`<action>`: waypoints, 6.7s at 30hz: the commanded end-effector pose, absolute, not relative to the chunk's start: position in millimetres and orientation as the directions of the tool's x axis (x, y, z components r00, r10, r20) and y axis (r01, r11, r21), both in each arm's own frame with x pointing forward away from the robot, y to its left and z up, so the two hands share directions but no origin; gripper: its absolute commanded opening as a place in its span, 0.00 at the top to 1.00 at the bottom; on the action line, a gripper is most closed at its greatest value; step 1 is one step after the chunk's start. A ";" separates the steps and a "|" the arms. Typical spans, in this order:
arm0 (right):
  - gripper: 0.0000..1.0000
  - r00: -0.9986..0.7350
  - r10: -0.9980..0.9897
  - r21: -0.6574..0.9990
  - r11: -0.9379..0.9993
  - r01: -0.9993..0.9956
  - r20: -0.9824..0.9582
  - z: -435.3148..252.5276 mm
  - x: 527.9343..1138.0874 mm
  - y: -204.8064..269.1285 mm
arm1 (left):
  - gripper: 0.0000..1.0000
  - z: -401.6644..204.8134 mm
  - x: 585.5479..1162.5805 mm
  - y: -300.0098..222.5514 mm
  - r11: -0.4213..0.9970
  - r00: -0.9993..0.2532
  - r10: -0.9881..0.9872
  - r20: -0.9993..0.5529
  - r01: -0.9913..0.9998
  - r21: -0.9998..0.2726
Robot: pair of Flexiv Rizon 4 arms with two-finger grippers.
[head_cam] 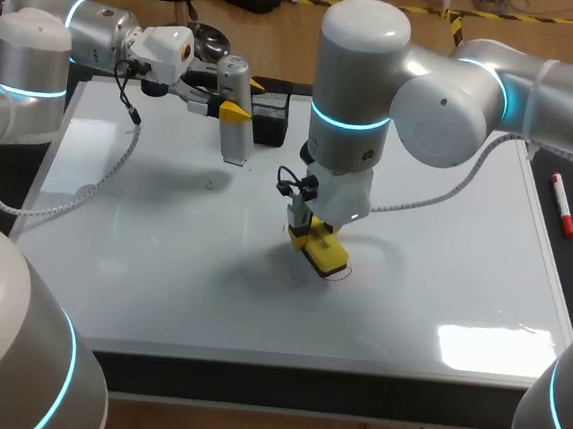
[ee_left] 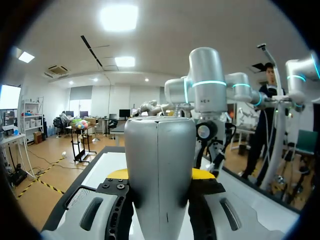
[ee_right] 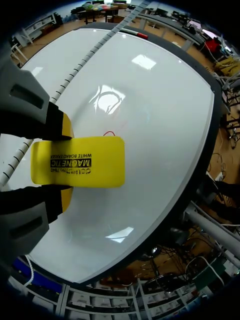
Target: Pick up the inspection probe, press it on each red-marked spot on the whiteboard one by one, put down the probe, pick up the eraser, and wipe off all the red marks.
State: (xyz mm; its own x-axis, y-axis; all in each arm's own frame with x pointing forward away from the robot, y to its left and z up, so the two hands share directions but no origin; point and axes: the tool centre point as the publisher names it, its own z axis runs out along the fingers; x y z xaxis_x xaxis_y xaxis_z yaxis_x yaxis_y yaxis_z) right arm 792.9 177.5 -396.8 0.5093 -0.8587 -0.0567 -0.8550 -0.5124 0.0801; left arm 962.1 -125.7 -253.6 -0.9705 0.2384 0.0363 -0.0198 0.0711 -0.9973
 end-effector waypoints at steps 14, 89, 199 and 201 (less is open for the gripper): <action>1.00 0.504 -0.862 0.092 -0.507 -0.857 -0.059 -412.1 782.3 175.5 | 1.00 -252.7 961.8 -126.0 0.072 -0.971 0.238 0.036 -0.019 -0.997; 1.00 0.405 -0.914 0.141 -0.400 -0.906 0.008 -455.6 756.9 108.3 | 1.00 -252.7 961.8 -126.0 0.072 -0.971 0.238 0.036 -0.019 -0.997; 1.00 0.441 -0.897 0.120 -0.441 -0.890 -0.023 -444.3 745.1 155.0 | 1.00 -252.7 961.8 -126.0 0.072 -0.971 0.238 0.036 -0.019 -0.997; 1.00 0.438 -0.899 0.121 -0.437 -0.891 -0.020 -444.4 744.7 150.5 | 1.00 -252.7 961.8 -126.0 0.072 -0.971 0.238 0.036 -0.019 -0.997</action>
State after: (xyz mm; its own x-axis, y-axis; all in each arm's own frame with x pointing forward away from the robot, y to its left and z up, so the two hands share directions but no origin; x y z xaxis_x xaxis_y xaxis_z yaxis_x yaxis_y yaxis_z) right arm 746.5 162.7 -433.6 0.4359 -0.8998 -0.0176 -0.8913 -0.4343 0.1301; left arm 962.1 -125.6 -253.7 -0.9705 0.2384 0.0363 -0.0198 0.0711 -0.9973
